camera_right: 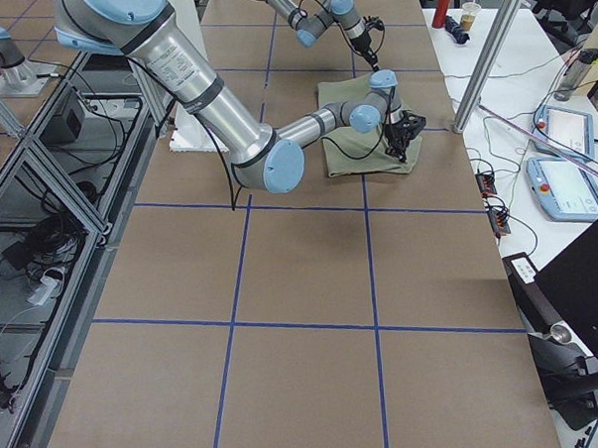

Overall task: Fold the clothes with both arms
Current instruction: 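Lift the hem with both grippers and fold it up toward the collar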

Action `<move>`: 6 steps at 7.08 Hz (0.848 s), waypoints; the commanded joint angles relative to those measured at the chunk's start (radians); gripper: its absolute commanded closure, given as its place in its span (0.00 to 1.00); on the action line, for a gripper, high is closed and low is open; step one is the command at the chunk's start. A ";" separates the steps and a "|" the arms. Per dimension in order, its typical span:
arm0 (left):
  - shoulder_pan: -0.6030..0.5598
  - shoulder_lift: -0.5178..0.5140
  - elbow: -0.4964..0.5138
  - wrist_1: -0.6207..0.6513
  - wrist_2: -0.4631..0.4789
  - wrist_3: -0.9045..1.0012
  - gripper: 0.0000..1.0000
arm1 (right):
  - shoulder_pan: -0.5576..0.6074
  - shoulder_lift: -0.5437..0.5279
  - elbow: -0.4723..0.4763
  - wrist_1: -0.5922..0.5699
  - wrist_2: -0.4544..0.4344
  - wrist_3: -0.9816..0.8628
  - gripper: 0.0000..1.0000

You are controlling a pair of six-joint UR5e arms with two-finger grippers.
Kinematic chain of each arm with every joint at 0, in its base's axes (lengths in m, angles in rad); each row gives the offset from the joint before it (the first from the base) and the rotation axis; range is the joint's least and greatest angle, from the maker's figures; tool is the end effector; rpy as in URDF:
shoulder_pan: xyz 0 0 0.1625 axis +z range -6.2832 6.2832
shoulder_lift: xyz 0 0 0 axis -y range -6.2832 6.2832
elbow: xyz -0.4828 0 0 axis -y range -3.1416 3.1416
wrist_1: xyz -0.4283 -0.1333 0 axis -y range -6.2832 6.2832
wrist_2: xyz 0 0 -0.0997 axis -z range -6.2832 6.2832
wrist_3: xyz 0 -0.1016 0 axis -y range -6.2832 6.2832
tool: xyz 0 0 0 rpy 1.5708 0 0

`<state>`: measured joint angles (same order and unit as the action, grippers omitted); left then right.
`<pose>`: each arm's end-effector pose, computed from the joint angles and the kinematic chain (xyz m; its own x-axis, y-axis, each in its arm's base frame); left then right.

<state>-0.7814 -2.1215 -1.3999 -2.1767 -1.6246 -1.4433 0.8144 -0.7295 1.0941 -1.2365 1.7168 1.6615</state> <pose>0.4709 -0.6472 0.3880 0.4743 -0.2916 -0.8307 0.6161 0.7839 0.0765 -0.5322 -0.7367 0.3444 0.4639 0.6222 0.6306 -0.7002 0.6936 -0.1692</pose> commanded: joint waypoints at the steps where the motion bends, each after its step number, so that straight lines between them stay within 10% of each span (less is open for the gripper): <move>1: -0.001 -0.014 0.033 -0.008 0.006 0.012 1.00 | 0.002 0.012 -0.029 0.002 0.001 -0.002 1.00; 3: -0.001 -0.034 0.071 -0.026 0.006 0.012 1.00 | 0.000 0.012 -0.037 0.002 -0.003 -0.003 1.00; 5: -0.001 -0.051 0.093 -0.026 0.006 0.023 0.76 | 0.000 0.012 -0.036 0.002 -0.006 -0.003 0.99; 6: -0.001 -0.051 0.091 -0.028 0.005 0.046 0.37 | 0.000 0.019 -0.036 0.002 -0.006 -0.005 0.51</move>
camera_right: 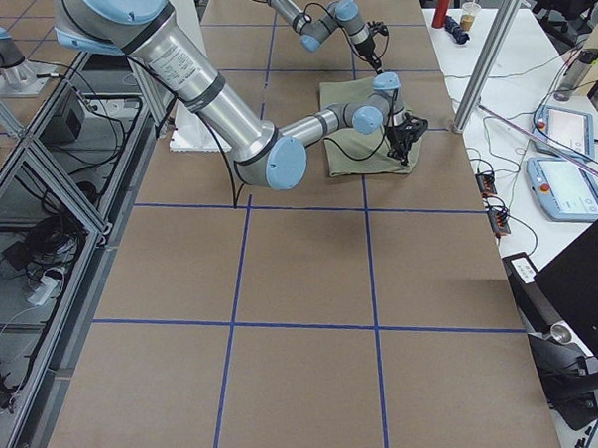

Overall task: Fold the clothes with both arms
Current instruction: 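Lift the hem with both grippers and fold it up toward the collar, then release the hem and move the right gripper to the folded shirt's corner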

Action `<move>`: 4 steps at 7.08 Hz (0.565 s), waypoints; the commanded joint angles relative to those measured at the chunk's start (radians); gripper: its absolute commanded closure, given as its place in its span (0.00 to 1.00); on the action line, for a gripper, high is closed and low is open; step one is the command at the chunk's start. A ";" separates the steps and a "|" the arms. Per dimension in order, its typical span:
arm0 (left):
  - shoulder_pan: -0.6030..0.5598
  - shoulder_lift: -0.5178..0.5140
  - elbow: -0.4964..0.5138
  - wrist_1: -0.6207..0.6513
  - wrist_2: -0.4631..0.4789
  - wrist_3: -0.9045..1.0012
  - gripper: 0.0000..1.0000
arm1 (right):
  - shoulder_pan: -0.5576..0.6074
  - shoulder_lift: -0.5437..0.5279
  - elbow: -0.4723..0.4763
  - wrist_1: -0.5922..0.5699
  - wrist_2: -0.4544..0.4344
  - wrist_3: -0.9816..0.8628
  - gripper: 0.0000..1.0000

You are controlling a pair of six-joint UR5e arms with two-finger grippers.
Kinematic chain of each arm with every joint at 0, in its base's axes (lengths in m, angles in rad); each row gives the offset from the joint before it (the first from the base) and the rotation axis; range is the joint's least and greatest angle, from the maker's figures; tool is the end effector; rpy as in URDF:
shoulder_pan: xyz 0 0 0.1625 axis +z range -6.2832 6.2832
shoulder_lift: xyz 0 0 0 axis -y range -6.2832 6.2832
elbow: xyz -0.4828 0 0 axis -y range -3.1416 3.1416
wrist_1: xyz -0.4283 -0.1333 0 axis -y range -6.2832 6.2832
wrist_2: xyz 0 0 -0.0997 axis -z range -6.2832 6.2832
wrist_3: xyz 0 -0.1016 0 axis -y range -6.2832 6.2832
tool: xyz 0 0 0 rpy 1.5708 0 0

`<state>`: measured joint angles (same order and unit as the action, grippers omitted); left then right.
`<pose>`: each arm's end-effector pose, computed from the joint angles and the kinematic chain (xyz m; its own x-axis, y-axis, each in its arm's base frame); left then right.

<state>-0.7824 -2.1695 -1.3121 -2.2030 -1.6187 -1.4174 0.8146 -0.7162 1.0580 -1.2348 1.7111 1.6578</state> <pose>0.4881 -0.6663 0.3933 0.4982 -0.2801 -0.8206 0.6071 0.7883 0.0996 -0.5367 -0.7426 0.3518 0.4751 0.6291 0.6152 -0.7041 0.6912 -0.1630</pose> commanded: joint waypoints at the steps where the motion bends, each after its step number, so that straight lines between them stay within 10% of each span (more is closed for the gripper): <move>1: -0.001 0.002 0.004 -0.001 -0.001 0.023 0.25 | 0.000 0.007 0.004 -0.002 -0.002 -0.021 0.35; 4: -0.029 0.045 -0.146 -0.021 -0.041 0.054 0.24 | 0.000 -0.207 0.356 0.000 0.077 -0.014 0.32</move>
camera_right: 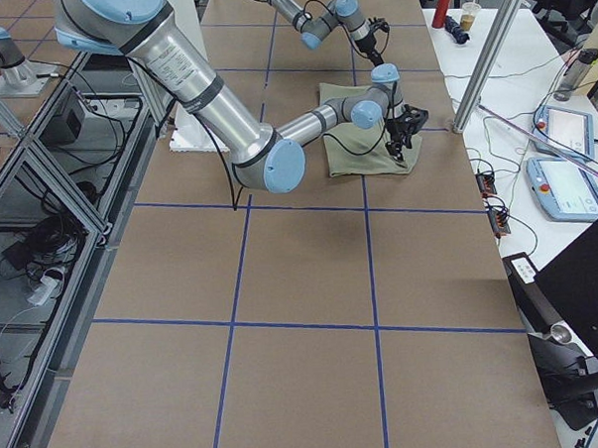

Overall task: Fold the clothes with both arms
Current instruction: 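Release the hem and move the right gripper to the folded shirt's corner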

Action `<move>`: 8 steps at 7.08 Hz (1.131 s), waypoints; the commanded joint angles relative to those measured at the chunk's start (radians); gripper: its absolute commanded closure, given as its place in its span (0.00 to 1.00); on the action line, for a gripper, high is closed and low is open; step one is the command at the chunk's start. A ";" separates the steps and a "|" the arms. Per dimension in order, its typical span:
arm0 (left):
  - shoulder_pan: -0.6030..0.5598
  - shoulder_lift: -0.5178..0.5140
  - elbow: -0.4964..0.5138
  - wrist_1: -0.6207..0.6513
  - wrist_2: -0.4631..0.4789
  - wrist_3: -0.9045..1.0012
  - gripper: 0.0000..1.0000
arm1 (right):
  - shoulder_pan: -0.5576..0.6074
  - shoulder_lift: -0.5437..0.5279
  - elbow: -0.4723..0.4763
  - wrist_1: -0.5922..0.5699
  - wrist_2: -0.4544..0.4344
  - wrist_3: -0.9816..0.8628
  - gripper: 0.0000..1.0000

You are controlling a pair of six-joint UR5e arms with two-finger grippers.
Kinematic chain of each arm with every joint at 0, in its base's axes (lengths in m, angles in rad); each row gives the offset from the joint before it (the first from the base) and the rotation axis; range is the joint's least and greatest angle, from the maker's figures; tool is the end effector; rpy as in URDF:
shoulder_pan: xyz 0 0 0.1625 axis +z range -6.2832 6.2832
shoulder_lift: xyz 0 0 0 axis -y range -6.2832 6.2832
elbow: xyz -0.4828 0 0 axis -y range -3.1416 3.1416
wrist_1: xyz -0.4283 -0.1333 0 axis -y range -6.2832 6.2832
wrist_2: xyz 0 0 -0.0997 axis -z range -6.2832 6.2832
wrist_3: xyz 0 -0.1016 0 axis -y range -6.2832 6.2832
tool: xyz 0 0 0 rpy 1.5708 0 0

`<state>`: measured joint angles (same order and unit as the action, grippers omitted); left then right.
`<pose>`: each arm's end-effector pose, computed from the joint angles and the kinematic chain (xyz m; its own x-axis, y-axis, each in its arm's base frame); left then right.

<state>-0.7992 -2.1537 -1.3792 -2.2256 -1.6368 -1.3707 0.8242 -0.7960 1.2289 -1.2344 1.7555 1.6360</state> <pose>0.4666 -0.6613 0.3667 0.4766 -0.2055 -0.8548 0.5925 0.7933 0.1396 -0.5051 -0.7147 0.3302 0.4455 0.5758 0.6856 -0.6652 0.7254 -0.1770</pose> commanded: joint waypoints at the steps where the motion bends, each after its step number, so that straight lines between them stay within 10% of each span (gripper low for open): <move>1: -0.032 0.064 -0.131 0.001 -0.079 0.009 0.24 | -0.060 -0.238 0.315 0.001 0.029 0.072 0.26; 4: -0.045 0.072 -0.191 0.004 -0.104 0.004 0.24 | -0.233 -0.422 0.530 0.001 -0.063 0.278 0.25; 8: -0.055 0.094 -0.193 0.006 -0.097 0.010 0.24 | -0.266 -0.416 0.477 0.003 -0.115 0.281 0.26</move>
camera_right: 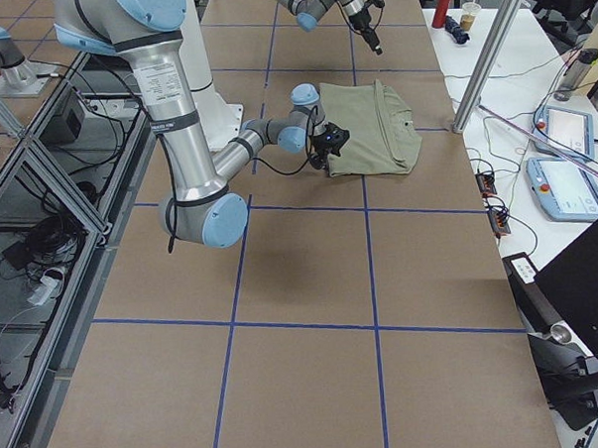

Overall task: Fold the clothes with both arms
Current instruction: 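Release the hem and move the right gripper to the folded shirt's corner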

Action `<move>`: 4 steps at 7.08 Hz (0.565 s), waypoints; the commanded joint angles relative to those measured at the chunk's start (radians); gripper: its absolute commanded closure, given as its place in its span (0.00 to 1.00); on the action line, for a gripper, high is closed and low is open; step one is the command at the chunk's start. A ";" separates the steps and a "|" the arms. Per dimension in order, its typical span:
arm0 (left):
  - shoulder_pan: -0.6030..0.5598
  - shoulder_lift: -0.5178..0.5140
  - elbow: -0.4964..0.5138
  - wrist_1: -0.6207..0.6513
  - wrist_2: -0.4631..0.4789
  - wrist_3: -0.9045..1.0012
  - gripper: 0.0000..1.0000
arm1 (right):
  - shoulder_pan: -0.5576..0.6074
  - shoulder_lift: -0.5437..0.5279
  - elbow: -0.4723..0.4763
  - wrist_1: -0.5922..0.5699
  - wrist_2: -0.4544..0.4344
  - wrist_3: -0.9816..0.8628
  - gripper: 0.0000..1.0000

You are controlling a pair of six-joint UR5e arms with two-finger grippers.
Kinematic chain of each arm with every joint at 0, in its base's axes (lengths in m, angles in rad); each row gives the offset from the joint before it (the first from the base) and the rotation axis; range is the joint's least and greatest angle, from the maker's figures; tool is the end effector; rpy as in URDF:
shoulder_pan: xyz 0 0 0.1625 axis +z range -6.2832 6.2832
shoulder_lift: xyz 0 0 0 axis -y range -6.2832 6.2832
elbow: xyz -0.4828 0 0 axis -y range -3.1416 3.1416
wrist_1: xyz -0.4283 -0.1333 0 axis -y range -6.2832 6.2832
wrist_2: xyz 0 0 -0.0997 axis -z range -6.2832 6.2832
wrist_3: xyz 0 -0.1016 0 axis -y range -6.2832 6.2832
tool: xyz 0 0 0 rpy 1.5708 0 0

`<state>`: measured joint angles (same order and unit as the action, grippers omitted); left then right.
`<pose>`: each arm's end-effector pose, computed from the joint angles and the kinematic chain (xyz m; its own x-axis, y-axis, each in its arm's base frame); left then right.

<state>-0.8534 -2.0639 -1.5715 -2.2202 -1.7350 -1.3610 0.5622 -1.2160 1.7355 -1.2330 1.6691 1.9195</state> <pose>0.3974 -0.6330 0.3356 0.4011 -0.1472 -0.9041 0.5747 0.8091 0.1232 -0.5106 -0.4675 0.3934 0.3606 0.6291 0.6886 -0.6288 0.7093 -0.3187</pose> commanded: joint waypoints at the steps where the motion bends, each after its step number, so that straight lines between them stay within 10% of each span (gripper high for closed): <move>1: 0.002 0.004 0.005 0.001 0.002 0.000 0.24 | 0.001 0.007 -0.040 0.000 -0.049 -0.004 0.30; 3: 0.004 0.002 0.007 0.002 -0.001 0.003 0.24 | 0.022 0.006 -0.050 0.000 -0.048 0.001 0.36; 4: 0.002 0.002 0.008 0.002 -0.002 0.022 0.24 | 0.021 0.007 -0.044 0.000 -0.045 0.012 0.67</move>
<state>-0.8505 -2.0615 -1.5649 -2.2187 -1.7358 -1.3537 0.5811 -1.2093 1.6908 -1.2333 1.6227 1.9227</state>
